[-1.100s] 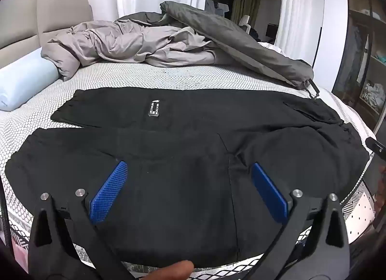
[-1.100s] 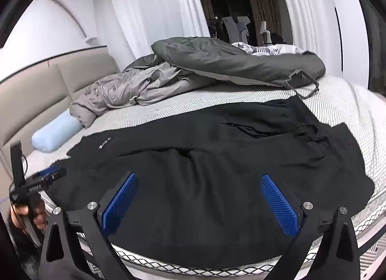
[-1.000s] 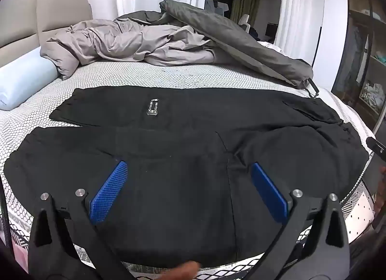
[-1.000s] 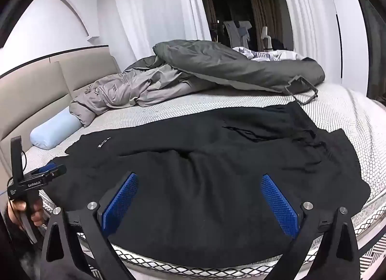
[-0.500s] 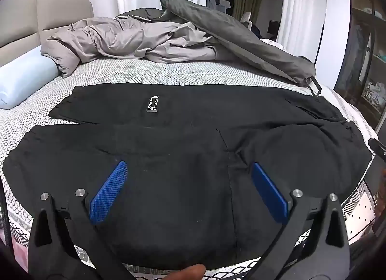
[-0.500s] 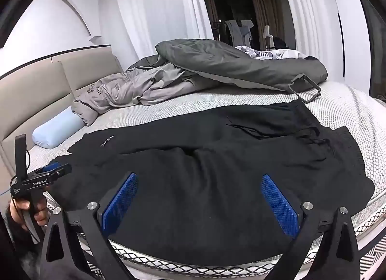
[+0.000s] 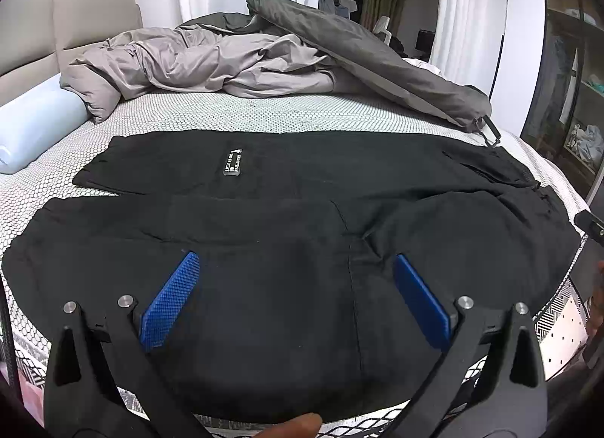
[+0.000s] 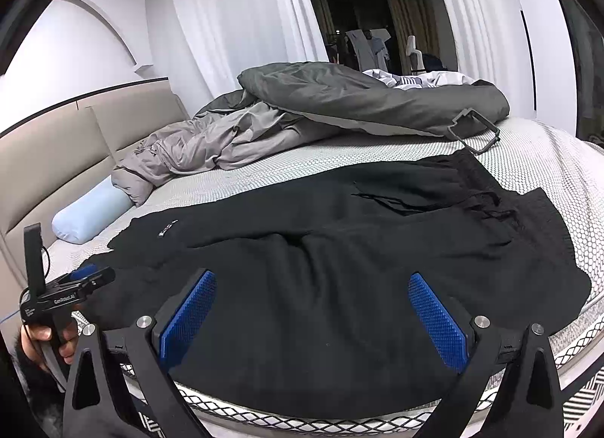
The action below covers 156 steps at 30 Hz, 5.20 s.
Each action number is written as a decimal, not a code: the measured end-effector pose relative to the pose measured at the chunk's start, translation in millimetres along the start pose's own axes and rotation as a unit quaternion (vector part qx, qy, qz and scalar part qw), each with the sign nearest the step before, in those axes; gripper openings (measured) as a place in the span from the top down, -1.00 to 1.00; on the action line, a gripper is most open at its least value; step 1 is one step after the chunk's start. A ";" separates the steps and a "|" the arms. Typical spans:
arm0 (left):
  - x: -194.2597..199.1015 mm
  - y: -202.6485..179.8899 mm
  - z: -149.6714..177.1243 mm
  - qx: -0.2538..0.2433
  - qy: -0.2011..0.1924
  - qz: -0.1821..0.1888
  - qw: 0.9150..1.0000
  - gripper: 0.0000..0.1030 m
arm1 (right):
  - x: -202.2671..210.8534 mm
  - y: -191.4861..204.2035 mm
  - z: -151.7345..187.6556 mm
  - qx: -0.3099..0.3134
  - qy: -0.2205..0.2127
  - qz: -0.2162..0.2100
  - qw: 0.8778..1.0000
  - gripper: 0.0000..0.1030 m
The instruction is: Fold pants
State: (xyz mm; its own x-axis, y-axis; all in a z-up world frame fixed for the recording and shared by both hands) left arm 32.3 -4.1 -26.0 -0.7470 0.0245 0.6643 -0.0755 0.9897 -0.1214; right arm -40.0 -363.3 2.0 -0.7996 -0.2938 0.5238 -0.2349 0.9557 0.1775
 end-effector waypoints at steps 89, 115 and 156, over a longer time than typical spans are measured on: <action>11.7 105.2 8.1 0.085 0.028 -0.080 0.993 -0.97 | 40.0 -88.9 1.2 -0.079 -0.046 0.107 0.990 -1.00; 25.3 262.3 32.1 0.273 0.034 0.031 0.961 0.02 | 34.4 -153.7 26.6 -0.200 0.031 0.071 0.977 -1.00; 40.5 269.0 -27.3 0.269 0.009 0.009 0.963 0.95 | 68.2 -193.8 -22.6 -0.317 -0.045 0.004 0.947 0.71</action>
State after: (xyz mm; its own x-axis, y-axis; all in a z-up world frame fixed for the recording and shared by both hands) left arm -0.2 266.9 -11.6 -0.7397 0.0489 0.6712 -0.3976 0.7730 -0.4944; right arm -36.6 -568.9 22.1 -0.8502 -0.2573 0.4593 0.1276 0.7457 0.6540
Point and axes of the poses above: each gripper's, at about its wrist camera, not at the fingertips, and x roughly against the way its jaws point, y to its left, z to its underside, the point moved 3 cm from there along -x, roughly the way its jaws point, and after that the axes turned 7 degrees about y, right-handed, at the moved point
